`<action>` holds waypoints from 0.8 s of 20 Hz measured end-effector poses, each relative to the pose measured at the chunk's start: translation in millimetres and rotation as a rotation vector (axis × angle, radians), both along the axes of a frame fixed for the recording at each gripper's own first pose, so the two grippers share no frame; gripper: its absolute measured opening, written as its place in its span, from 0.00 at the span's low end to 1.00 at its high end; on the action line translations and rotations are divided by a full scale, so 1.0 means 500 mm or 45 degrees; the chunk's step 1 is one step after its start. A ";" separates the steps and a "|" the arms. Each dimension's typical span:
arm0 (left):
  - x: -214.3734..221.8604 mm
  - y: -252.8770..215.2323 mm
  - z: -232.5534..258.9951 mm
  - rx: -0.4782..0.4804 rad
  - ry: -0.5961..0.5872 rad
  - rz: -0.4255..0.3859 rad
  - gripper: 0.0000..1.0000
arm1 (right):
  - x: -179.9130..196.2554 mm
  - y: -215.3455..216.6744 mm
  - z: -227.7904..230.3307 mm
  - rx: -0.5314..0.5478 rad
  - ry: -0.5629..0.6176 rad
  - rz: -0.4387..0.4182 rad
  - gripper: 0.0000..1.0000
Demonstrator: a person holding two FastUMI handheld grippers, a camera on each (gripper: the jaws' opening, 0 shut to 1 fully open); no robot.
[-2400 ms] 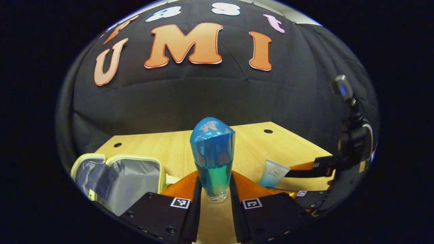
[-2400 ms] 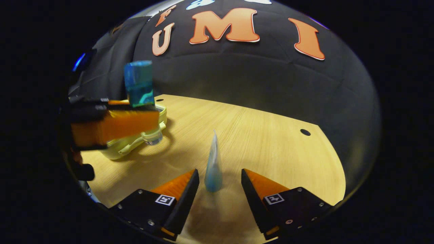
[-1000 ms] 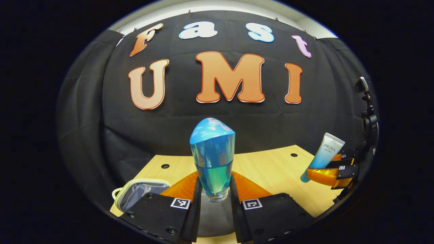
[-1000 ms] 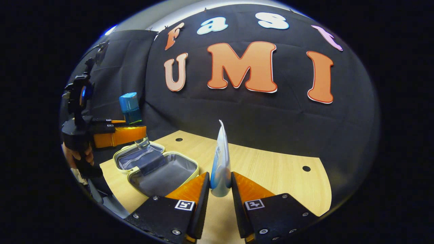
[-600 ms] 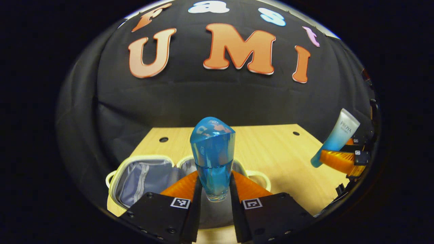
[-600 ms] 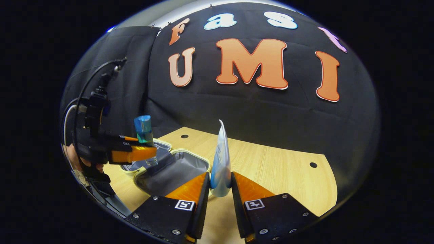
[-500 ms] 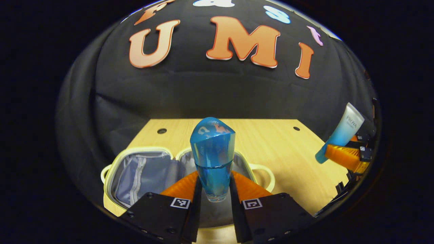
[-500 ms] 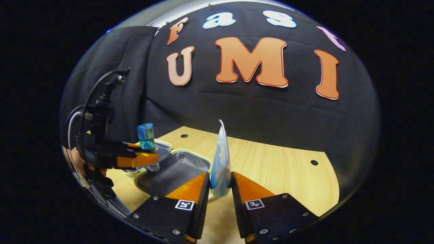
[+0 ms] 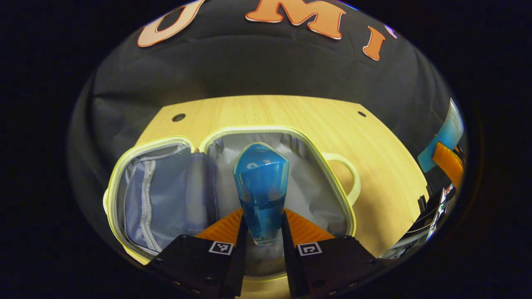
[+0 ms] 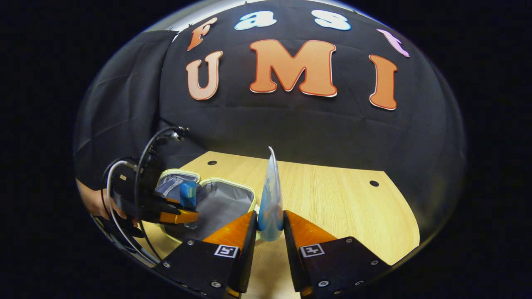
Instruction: First open the suitcase, pack the skin care products into it, and then close the suitcase.
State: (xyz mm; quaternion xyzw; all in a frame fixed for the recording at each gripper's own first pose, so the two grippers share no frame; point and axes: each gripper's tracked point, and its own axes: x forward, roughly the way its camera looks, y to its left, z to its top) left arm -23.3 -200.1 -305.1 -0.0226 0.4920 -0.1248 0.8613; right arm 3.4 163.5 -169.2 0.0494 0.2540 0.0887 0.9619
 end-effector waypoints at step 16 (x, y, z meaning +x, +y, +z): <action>-0.001 -0.010 -0.116 0.024 0.273 0.147 0.43 | -0.001 0.019 -0.025 -0.009 0.087 0.025 0.40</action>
